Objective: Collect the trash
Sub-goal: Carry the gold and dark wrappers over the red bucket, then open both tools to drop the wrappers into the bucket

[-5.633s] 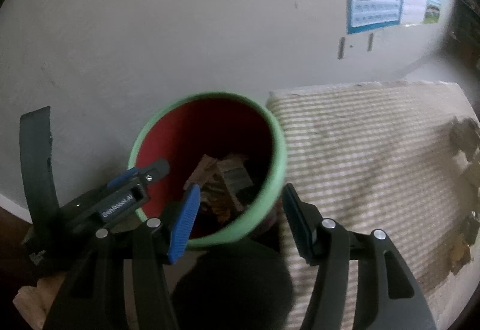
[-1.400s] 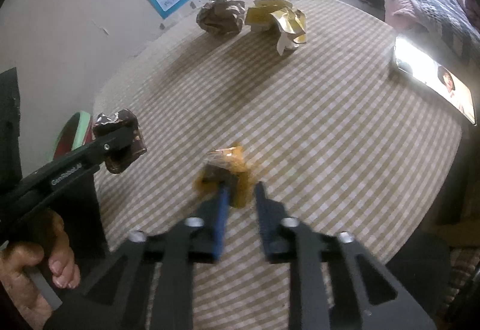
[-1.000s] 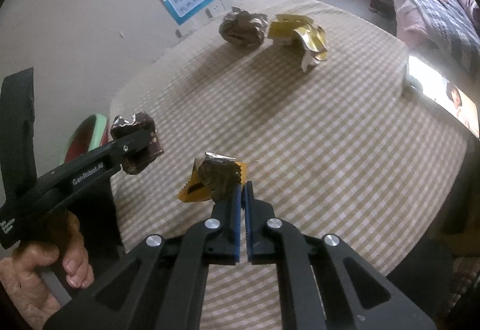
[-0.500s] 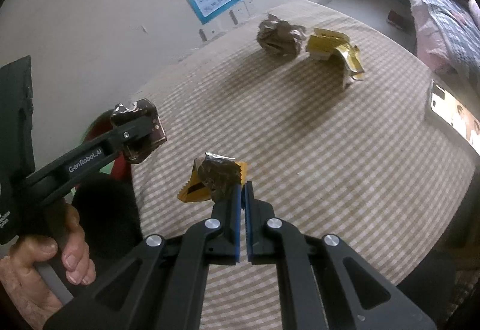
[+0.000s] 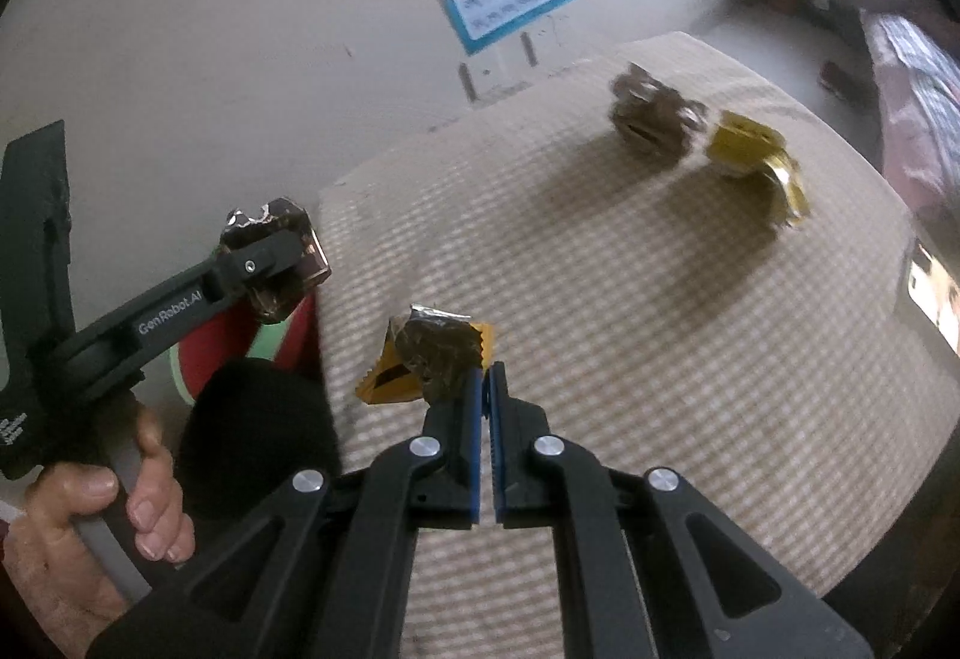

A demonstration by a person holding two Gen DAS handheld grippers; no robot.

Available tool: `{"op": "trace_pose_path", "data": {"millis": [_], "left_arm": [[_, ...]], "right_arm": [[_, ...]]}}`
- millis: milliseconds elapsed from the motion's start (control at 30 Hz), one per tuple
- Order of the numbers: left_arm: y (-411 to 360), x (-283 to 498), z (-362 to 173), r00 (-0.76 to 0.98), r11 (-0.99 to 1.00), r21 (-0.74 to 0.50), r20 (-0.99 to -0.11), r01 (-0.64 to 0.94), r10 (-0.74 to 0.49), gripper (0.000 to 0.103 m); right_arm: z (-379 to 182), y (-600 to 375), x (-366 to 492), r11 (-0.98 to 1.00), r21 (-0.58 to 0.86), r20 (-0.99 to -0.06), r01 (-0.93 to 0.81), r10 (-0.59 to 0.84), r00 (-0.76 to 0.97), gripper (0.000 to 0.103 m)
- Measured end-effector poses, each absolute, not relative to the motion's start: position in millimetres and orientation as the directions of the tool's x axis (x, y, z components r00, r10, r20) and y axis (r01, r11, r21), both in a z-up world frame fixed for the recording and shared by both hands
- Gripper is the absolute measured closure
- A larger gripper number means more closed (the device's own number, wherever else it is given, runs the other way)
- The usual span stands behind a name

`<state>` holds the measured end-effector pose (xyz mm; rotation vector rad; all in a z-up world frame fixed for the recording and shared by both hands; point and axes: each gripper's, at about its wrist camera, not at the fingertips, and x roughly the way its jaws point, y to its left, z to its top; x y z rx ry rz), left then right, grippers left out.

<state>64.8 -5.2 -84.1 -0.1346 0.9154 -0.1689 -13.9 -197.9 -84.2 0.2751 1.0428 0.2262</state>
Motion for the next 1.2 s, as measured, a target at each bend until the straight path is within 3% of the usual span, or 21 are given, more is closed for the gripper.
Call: {"op": "trace_pose_path", "data": {"millis": [733, 1200], "left_arm": [[133.4, 60.5, -92.5, 0.617, 0.971, -0.161, -0.786, -0.174, -0.02, 0.071], [171.1, 58.7, -112.8, 0.581, 0.952, -0.174, -0.814, -0.253, 0.005, 0.071]], "right_arm": [[-73.3, -70.0, 31.8, 0.896, 0.336, -0.803, -0.292, 0.434, 0.409, 0.1], [-92.3, -30.1, 47.1, 0.887, 0.309, -0.833, -0.343, 0.426, 0.353, 0.1]]}}
